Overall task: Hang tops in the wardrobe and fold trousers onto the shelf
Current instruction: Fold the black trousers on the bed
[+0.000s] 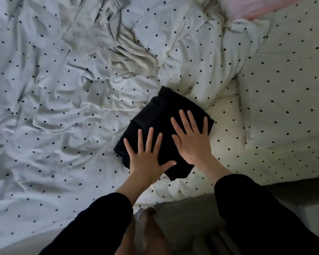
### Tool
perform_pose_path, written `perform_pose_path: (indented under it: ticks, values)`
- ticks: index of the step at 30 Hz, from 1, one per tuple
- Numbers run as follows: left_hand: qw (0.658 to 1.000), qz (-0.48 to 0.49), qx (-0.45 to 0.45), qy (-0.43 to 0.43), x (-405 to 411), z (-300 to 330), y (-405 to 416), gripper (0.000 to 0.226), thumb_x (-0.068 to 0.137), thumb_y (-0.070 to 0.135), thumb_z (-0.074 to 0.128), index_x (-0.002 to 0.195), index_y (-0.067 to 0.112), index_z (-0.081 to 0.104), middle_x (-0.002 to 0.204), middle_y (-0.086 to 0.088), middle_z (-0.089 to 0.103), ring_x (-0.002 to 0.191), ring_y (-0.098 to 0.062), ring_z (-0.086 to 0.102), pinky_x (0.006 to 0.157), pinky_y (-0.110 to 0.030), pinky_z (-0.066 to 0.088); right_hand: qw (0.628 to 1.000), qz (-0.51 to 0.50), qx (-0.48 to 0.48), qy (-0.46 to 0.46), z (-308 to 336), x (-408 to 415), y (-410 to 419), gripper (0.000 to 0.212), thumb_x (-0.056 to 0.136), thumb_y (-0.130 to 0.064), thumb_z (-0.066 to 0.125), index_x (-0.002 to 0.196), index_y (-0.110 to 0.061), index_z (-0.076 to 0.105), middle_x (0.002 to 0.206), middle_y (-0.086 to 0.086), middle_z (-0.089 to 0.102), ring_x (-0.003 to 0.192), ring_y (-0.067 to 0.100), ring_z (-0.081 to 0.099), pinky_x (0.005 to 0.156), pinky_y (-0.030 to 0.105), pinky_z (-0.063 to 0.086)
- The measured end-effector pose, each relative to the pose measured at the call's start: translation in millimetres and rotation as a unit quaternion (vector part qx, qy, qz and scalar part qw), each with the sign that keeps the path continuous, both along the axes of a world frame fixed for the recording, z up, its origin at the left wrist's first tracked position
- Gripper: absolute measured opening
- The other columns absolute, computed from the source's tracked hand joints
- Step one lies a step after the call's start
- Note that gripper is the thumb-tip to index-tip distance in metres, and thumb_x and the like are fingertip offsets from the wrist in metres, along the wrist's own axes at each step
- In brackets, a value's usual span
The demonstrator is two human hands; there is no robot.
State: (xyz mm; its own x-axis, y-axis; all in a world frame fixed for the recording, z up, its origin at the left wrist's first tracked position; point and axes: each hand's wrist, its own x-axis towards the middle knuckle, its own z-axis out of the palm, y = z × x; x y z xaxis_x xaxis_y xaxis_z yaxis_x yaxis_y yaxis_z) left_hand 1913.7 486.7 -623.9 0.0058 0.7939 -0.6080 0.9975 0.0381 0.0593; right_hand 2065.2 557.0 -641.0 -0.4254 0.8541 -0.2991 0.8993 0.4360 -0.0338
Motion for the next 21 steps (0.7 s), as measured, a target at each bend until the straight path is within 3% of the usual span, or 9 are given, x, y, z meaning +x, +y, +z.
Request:
perform_pose_path:
  ticks: [5, 10, 13, 15, 17, 19, 21]
  values:
    - [1.0, 0.01, -0.009, -0.013, 1, -29, 5, 0.088, 0.067, 0.082, -0.01, 0.12, 0.026, -0.052, 0.13, -0.003, -0.058, 0.125, -0.033, -0.047, 0.096, -0.068, -0.026, 0.999, -0.008, 0.034, -0.006, -30, -2, 4, 0.054, 0.098, -0.043, 0.022, 0.148, -0.025, 0.019, 0.156, 0.009, 0.022, 0.144, 0.028, 0.019, 0.111, 0.065, 0.013]
    - [0.997, 0.013, -0.048, -0.054, -3, -26, 12, 0.089, 0.068, 0.083, -0.001, 0.13, 0.031, -0.038, 0.13, 0.002, -0.056, 0.125, -0.03, -0.047, 0.094, -0.066, -0.028, 0.999, -0.019, -0.02, -0.026, -23, -8, 5, 0.055, 0.095, -0.043, 0.022, 0.147, -0.024, 0.024, 0.155, 0.01, 0.025, 0.142, 0.028, 0.02, 0.108, 0.066, 0.016]
    - [0.995, 0.021, -0.028, -0.098, -13, -16, 13, 0.076, 0.074, 0.075, -0.006, 0.134, 0.035, -0.03, 0.143, 0.006, -0.044, 0.129, -0.025, -0.042, 0.099, -0.063, -0.025, 0.998, -0.014, -0.053, -0.036, -11, -8, 13, 0.058, 0.092, -0.048, 0.006, 0.147, -0.028, 0.008, 0.159, 0.005, 0.003, 0.146, 0.023, 0.002, 0.111, 0.065, 0.007]
    - [0.991, 0.02, 0.044, -0.121, -24, -6, 9, 0.066, 0.084, 0.065, -0.013, 0.143, 0.037, -0.015, 0.156, 0.006, -0.018, 0.138, -0.025, -0.026, 0.108, -0.065, -0.009, 0.997, -0.001, -0.08, -0.023, 0, -4, 16, 0.063, 0.087, -0.052, -0.006, 0.146, -0.031, -0.005, 0.154, -0.001, -0.019, 0.142, 0.017, -0.017, 0.113, 0.063, -0.001]
    - [0.988, 0.025, 0.095, -0.117, -30, 8, 12, 0.064, 0.094, 0.06, -0.002, 0.149, 0.03, 0.01, 0.157, 0.002, 0.013, 0.143, -0.031, 0.005, 0.106, -0.069, 0.018, 0.996, -0.021, -0.088, 0.011, 19, 1, 13, 0.064, 0.09, -0.053, 0.005, 0.15, -0.03, 0.008, 0.157, 0.001, -0.008, 0.145, 0.02, -0.006, 0.111, 0.064, 0.007]
    - [0.986, 0.047, 0.108, -0.121, -38, 15, 22, 0.061, 0.096, 0.059, 0.014, 0.149, 0.027, 0.012, 0.156, -0.004, 0.019, 0.142, -0.034, 0.019, 0.102, -0.065, 0.028, 0.992, -0.077, -0.077, 0.055, 30, 5, 2, 0.065, 0.092, -0.056, 0.021, 0.15, -0.029, 0.014, 0.16, 0.005, 0.004, 0.146, 0.026, 0.005, 0.11, 0.062, 0.013]
    - [0.976, 0.107, 0.123, -0.144, -36, 23, 40, 0.071, 0.092, 0.059, 0.031, 0.149, 0.033, -0.001, 0.158, -0.008, 0.009, 0.143, -0.033, 0.018, 0.105, -0.058, 0.03, 0.974, -0.163, -0.113, 0.112, 39, 23, -6, 0.078, 0.091, -0.061, 0.036, 0.15, -0.029, -0.005, 0.159, 0.006, -0.011, 0.146, 0.027, -0.007, 0.114, 0.054, 0.011]
